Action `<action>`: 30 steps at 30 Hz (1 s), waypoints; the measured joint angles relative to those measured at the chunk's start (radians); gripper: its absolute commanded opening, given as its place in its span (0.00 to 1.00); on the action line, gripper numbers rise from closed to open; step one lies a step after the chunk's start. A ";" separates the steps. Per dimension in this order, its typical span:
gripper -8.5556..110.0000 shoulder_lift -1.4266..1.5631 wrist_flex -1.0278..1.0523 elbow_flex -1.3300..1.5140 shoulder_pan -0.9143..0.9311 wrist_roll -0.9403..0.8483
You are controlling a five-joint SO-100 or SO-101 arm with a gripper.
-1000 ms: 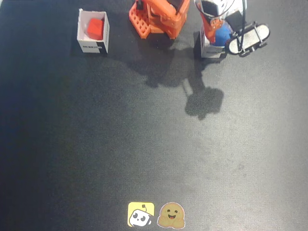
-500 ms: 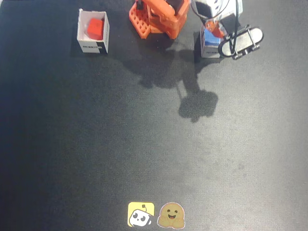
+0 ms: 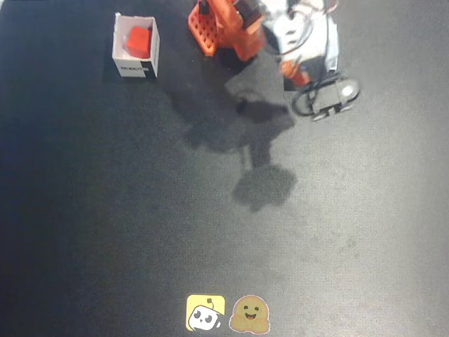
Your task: Put the red cube in the right box and the blue cube in the left box.
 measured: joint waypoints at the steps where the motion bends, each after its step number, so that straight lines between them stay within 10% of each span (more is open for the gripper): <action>1: 0.07 0.000 -0.005 0.000 0.037 -0.028; 15: 0.07 0.038 -0.118 0.075 0.503 -0.324; 30: 0.07 0.548 -0.071 0.357 0.586 -0.350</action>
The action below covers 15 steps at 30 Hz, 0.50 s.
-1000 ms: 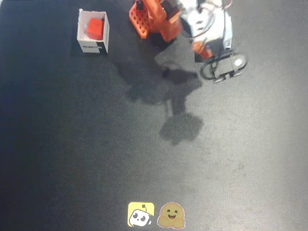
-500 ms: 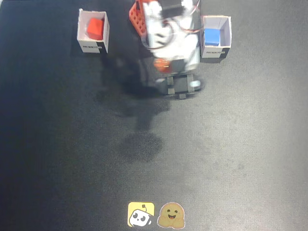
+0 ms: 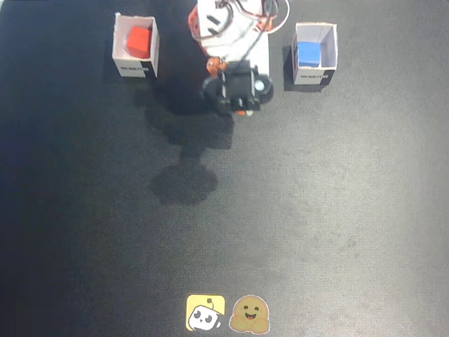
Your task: Put the red cube in the right box and the blue cube in the left box.
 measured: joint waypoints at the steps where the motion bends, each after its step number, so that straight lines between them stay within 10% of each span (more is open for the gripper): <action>1: 0.07 -0.002 -0.011 0.014 0.005 0.000; 15: 0.07 -0.008 -0.002 0.029 0.110 -0.100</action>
